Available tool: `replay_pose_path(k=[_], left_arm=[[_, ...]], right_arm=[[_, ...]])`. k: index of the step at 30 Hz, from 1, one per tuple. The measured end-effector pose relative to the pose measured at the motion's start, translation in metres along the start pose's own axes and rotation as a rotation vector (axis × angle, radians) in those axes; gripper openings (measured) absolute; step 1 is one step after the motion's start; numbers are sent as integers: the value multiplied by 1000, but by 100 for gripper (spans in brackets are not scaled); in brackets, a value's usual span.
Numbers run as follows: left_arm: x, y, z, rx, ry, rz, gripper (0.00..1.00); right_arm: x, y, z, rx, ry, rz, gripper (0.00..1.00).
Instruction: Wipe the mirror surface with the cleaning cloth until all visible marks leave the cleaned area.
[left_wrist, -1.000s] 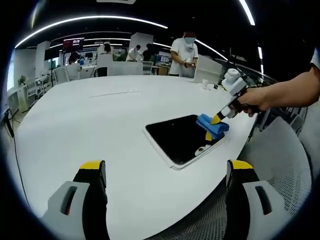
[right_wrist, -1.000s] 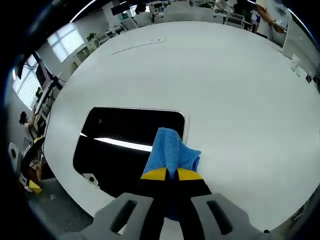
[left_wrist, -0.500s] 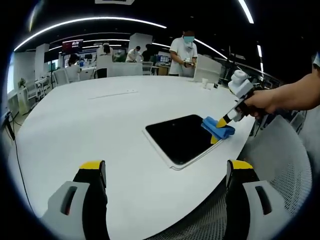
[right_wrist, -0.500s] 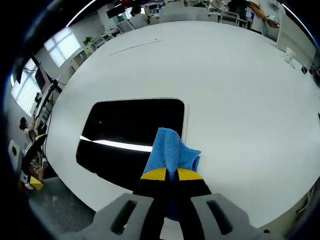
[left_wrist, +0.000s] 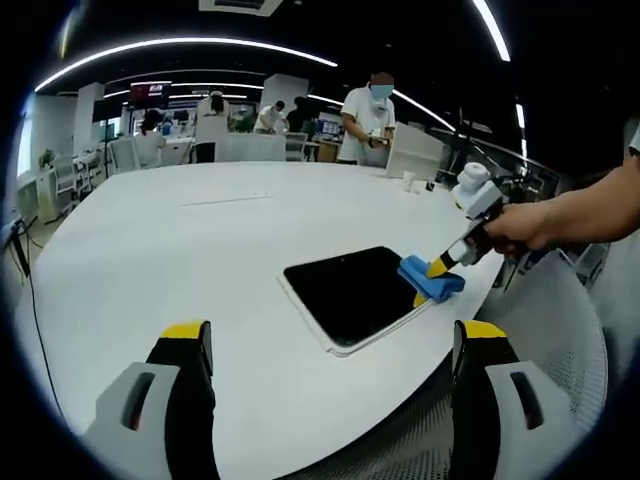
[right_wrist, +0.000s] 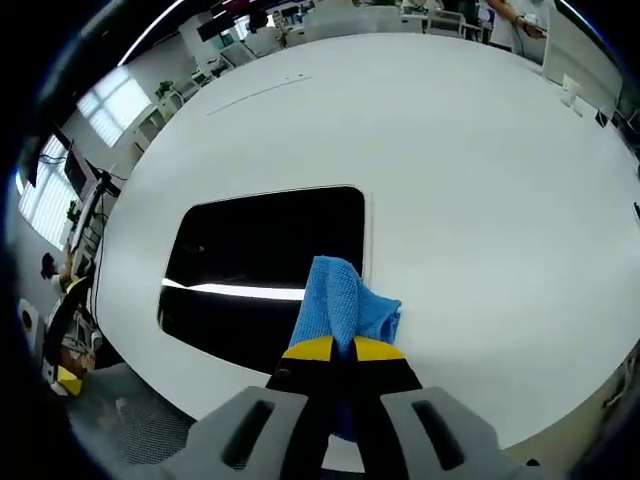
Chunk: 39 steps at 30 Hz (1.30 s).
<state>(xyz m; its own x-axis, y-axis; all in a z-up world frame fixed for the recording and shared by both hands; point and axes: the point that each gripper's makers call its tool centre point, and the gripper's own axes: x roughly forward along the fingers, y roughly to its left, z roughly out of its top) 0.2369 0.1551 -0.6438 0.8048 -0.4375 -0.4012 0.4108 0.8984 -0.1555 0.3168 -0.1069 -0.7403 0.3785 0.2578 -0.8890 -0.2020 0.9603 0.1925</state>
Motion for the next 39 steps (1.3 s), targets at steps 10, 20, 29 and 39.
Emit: replay_pose_path(k=[10, 20, 29, 39], left_arm=[[3, 1, -10, 24, 23, -13, 99], [3, 1, -16, 20, 37, -26, 99], [2, 8, -20, 27, 57, 9, 99], [3, 5, -22, 17, 68, -9, 99]], right_arm=[[5, 20, 2, -30, -2, 13, 0], [8, 47, 1, -60, 17, 26, 0], [15, 90, -1, -42, 63, 108, 0], [23, 123, 1, -89, 77, 137, 0]])
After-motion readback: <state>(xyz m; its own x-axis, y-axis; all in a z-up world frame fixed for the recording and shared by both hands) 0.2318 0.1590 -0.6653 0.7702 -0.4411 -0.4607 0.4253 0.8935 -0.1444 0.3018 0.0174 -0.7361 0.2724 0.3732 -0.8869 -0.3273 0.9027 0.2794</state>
